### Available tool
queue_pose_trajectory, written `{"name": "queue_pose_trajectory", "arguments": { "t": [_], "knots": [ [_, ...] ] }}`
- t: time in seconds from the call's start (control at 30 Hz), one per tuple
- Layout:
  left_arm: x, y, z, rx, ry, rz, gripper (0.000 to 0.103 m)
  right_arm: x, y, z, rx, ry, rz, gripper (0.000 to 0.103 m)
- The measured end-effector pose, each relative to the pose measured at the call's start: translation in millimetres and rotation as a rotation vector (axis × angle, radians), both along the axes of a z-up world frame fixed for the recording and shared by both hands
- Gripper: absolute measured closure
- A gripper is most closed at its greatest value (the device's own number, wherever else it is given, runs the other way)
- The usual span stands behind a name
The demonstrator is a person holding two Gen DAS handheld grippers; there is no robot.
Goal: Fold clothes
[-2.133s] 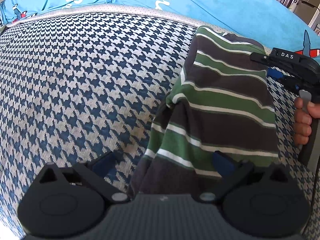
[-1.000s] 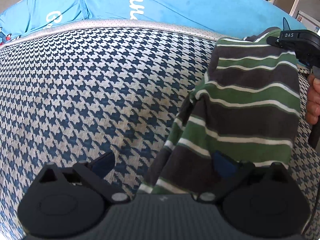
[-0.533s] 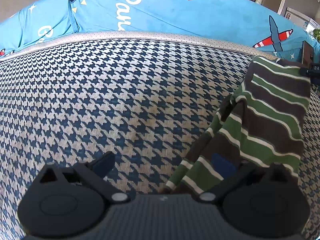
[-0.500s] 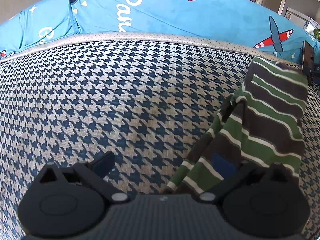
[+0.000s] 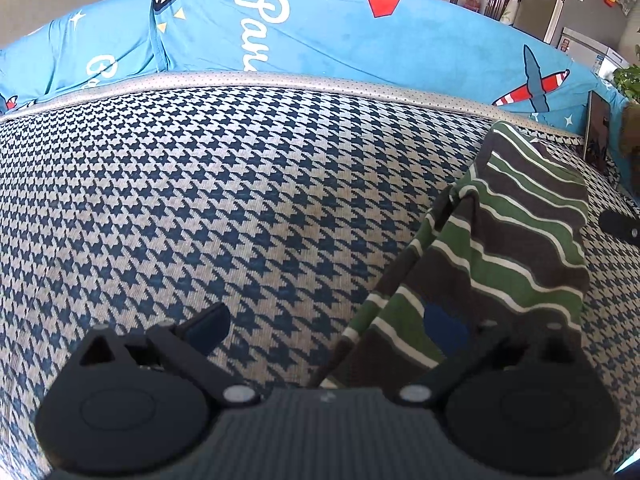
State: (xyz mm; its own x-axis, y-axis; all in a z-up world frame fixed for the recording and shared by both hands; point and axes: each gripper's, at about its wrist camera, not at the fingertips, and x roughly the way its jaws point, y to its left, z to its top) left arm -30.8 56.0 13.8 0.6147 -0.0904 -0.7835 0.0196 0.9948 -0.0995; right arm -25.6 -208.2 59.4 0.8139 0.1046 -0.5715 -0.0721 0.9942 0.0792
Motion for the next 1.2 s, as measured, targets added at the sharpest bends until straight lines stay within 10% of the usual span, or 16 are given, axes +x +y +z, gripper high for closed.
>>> {"name": "queue_pose_trajectory", "arguments": {
  "t": [1.2],
  "knots": [
    [-81, 9, -22, -0.092, 0.017, 0.096, 0.000, -134, 75, -43, -0.012, 0.053, 0.438, 0.059]
  ]
}}
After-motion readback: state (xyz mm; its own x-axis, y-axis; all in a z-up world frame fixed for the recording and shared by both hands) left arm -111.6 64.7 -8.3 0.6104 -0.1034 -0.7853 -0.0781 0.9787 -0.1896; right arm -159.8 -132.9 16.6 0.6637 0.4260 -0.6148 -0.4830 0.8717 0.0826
